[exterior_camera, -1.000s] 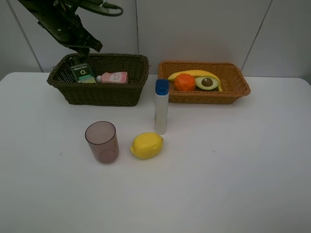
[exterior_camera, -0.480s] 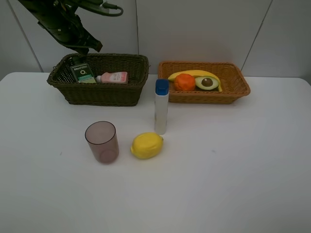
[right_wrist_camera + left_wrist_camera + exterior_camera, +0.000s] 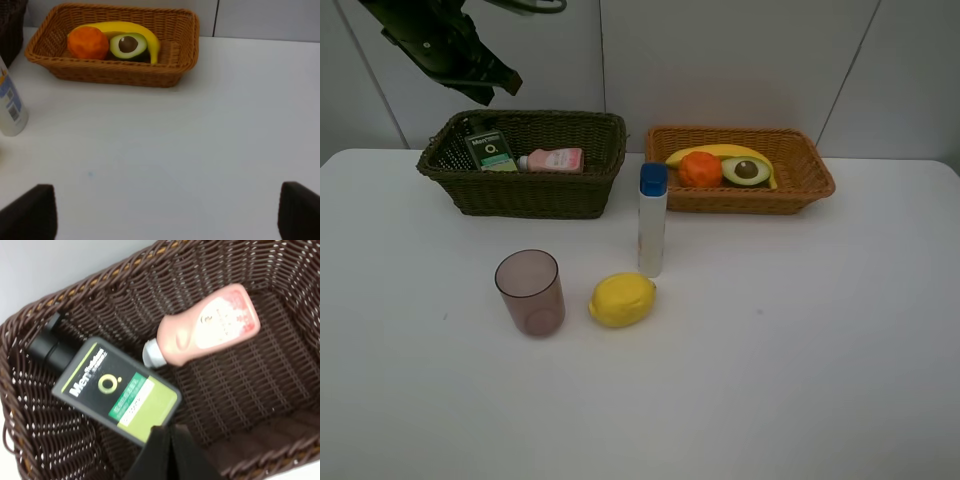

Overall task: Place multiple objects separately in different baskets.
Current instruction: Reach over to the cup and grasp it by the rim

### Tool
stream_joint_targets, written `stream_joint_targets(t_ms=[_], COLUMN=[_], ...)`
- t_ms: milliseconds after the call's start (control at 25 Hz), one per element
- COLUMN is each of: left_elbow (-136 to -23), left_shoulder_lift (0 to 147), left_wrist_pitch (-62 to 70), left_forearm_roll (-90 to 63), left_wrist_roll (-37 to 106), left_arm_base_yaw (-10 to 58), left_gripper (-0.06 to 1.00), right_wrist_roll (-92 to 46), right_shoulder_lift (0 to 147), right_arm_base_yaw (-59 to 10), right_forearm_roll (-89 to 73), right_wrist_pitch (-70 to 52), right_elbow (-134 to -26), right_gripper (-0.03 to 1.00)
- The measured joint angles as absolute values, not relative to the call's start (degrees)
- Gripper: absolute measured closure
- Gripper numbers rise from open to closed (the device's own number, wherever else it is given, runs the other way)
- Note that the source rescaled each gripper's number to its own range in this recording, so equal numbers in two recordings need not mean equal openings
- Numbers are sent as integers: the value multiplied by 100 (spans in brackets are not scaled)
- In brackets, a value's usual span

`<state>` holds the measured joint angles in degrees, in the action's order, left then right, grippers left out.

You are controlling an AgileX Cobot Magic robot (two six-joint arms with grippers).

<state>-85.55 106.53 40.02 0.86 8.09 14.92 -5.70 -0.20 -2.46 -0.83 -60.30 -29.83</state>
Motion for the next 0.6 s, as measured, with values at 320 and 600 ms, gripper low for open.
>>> stream_joint_targets(t_ms=[320, 600], left_elbow=[-8566, -8584], left_shoulder_lift=[10385, 10273], left_wrist_pitch=[4950, 5970], left_forearm_roll=[-45, -226], left_wrist_roll=[809, 986], left_arm_base_yaw=[1492, 1492], left_gripper=[80, 33], right_wrist_roll=[-570, -570], right_shoulder_lift=[-20, -20], right_arm_base_yaw=[-246, -246], right_forearm_roll=[-78, -78], right_wrist_pitch=[-6030, -6030], right_elbow=[-2983, -2983], right_gripper=[7, 7])
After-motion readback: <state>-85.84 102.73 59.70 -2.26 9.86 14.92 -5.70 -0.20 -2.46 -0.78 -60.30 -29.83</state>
